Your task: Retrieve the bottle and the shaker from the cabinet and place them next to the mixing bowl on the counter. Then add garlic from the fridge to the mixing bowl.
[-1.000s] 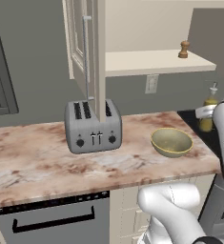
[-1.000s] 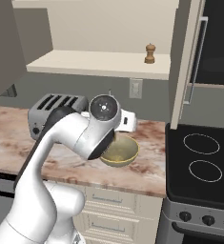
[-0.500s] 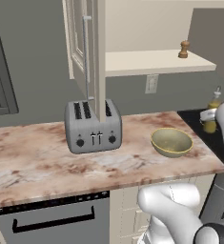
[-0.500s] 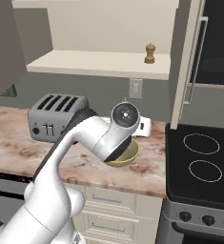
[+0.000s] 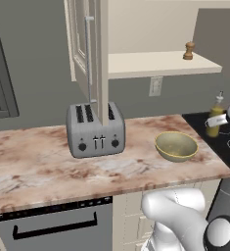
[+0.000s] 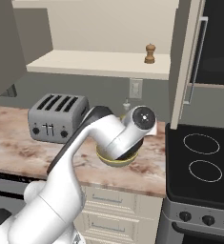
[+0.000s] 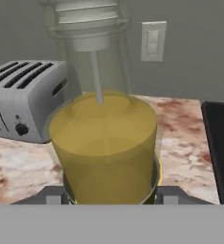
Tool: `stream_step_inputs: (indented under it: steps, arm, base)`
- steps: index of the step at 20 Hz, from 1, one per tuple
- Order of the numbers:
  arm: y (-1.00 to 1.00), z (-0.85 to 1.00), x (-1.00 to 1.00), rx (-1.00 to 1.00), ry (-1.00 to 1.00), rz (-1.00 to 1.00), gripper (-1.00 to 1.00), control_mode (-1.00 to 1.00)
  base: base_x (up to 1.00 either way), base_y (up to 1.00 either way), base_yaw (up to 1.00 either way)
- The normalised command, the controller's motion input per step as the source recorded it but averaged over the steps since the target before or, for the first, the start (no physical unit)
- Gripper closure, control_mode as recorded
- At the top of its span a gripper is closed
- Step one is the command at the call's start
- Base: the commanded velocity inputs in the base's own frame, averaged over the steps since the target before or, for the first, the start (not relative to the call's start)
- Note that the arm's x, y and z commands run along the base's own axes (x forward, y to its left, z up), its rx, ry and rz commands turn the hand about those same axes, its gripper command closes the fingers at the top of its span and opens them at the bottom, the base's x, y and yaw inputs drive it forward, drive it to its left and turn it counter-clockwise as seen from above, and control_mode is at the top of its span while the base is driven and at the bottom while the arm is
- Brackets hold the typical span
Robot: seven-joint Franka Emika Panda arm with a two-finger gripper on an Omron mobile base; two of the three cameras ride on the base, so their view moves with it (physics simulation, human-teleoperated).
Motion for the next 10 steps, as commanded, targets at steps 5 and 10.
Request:
stream_step_inputs:
  steps: [5,10]
  arm:
    - [-0.34,-0.07,0.00,0.00,0.00,0.05,1.00,-1.00]
    - [-0.31,-0.30,0.00,0.00,0.00,0.00,1.00,-1.00]
  base:
    - [0.00,0.00,0.00]
    - [0.00,0.00,0.00]
